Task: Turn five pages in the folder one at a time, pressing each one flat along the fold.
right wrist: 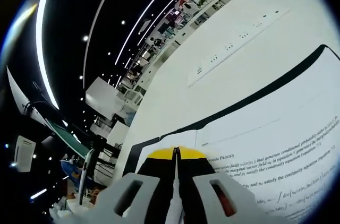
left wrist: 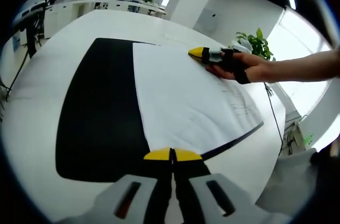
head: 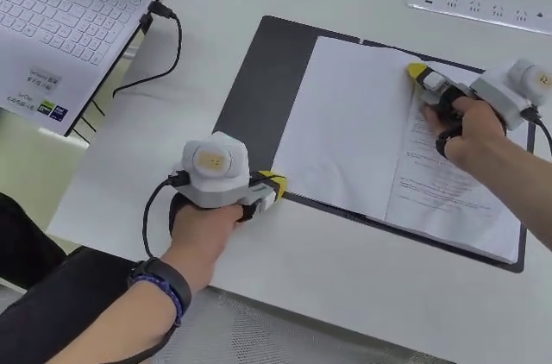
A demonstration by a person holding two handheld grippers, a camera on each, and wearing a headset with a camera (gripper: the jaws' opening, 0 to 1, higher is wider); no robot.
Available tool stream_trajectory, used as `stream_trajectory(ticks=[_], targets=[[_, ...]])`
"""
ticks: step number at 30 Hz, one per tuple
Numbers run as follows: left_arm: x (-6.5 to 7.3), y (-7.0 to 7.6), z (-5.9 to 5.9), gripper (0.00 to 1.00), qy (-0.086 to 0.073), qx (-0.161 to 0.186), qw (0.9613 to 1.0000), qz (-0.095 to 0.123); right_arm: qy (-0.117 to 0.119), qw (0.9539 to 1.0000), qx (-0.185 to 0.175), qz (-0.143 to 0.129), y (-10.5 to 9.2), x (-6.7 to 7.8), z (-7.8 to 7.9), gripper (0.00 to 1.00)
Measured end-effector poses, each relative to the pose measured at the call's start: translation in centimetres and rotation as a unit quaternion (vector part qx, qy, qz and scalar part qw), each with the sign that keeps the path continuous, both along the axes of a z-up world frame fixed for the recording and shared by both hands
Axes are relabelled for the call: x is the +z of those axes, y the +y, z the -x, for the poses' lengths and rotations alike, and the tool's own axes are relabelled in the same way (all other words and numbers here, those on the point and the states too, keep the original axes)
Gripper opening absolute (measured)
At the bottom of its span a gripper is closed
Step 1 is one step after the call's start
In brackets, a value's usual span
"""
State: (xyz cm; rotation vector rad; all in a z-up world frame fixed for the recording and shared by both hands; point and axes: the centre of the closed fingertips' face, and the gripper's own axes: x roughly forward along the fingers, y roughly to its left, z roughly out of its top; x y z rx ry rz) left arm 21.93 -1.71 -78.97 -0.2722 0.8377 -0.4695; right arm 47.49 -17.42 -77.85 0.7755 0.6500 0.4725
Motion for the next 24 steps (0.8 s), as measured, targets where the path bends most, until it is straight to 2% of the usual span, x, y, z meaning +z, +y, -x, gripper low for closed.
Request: stream_trajectory(ticks=[5,12,16,24], targets=[[0.1,-0.1,0.1,0.00,0.002,-0.002,1.0000,-0.001,0.002,0.9998,-0.014,-0.012,0.0,-0.4,-1.2,0.00],[0.0,0.0,0.0,0.00,0.003,-0.001,1.0000,-0.001,0.004,0.9996,-0.019,-0.018,0.3,-0.5,-1.7,0.00],[0.0,0.0,0.0,0.00,0.004,0.000,1.0000,0.000,-0.008,0.9998,-0.014,-0.009,0.5,-0.3,-0.8,0.00],[-0.1,0.1,0.0,0.00,0.002,0.000,1.0000,0.001,-0.007,0.9997,-0.011,-0.019,0.5,-0.2,0.8,0.00]])
